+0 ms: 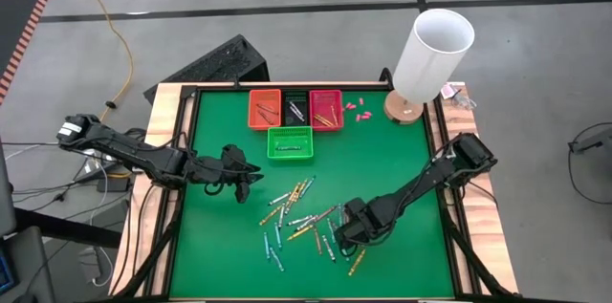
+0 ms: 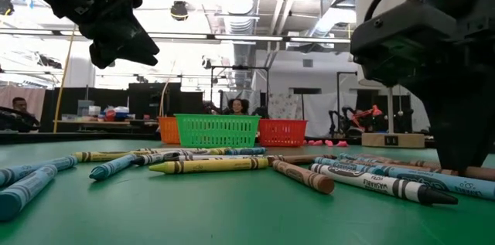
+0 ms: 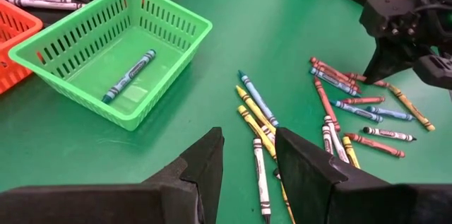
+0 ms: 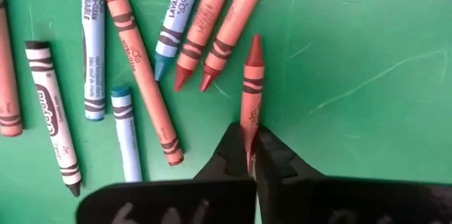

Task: Sort crayons
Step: Put a red crayon in the orange basket

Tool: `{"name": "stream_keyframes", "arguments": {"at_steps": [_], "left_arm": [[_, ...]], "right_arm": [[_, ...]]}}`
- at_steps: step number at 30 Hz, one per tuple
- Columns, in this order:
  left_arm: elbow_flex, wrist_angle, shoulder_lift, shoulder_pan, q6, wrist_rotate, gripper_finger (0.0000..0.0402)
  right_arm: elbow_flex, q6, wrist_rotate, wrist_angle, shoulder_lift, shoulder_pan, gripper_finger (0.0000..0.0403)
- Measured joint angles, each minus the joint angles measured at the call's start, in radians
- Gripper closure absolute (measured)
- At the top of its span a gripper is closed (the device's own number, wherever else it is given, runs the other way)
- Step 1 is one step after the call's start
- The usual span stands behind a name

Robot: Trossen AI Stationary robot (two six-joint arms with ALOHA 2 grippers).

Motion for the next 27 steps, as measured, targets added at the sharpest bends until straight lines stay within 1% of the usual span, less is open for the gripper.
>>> {"name": "stream_keyframes", "arguments": {"at_steps": [3, 6, 12, 16, 19, 21, 24, 27], "left_arm": [[0.0, 0.0, 0.0, 0.0, 0.0, 0.0, 0.0283], [0.0, 0.0, 0.0, 0.0, -0.001, 0.0, 0.0283], [0.0, 0.0, 0.0, 0.0, -0.002, 0.002, 0.0283], [0.0, 0.0, 0.0, 0.0, -0.003, 0.002, 0.0283], [0.0, 0.0, 0.0, 0.0, -0.004, 0.002, 0.0283], [0.0, 0.0, 0.0, 0.0, -0.011, 0.002, 0.0283], [0.0, 0.0, 0.0, 0.0, -0.019, 0.002, 0.0283], [0.0, 0.0, 0.0, 0.0, -0.027, 0.002, 0.0283]], "right_arm": [[0.009, -0.04, -0.003, -0.009, 0.001, -0.015, 0.0397], [0.039, -0.109, -0.007, -0.055, 0.006, -0.035, 0.04], [0.129, -0.248, 0.008, -0.243, 0.007, -0.085, 0.0401], [0.204, -0.405, 0.007, -0.374, 0.007, -0.133, 0.0401], [0.269, -0.559, 0.056, -0.431, 0.006, -0.195, 0.0401], [0.309, -0.674, 0.102, -0.434, 0.006, -0.246, 0.0401], [0.37, -0.839, 0.193, -0.393, 0.005, -0.329, 0.0401], [0.406, -1.01, 0.28, -0.286, 0.004, -0.413, 0.0401]]}}
